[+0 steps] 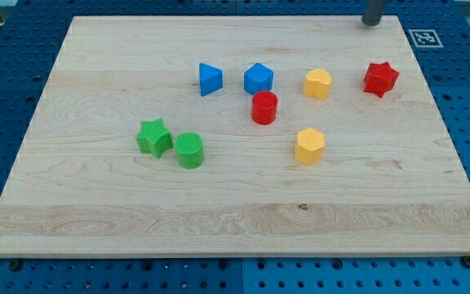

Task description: Move the arm above the yellow heart

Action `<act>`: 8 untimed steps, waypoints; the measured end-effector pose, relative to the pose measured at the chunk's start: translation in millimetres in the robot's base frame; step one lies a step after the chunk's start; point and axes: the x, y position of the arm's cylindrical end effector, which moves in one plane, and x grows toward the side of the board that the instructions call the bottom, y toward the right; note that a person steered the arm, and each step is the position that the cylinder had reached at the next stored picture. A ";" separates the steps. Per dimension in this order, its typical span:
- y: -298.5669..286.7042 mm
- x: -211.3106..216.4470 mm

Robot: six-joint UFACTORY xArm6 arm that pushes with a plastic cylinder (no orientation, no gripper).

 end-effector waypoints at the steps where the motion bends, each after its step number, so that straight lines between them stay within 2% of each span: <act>1: -4.3 -5.0; 2: -4.8 16.0; 3: -8.0 63.6; 4: -8.0 69.2; 8: -38.0 48.7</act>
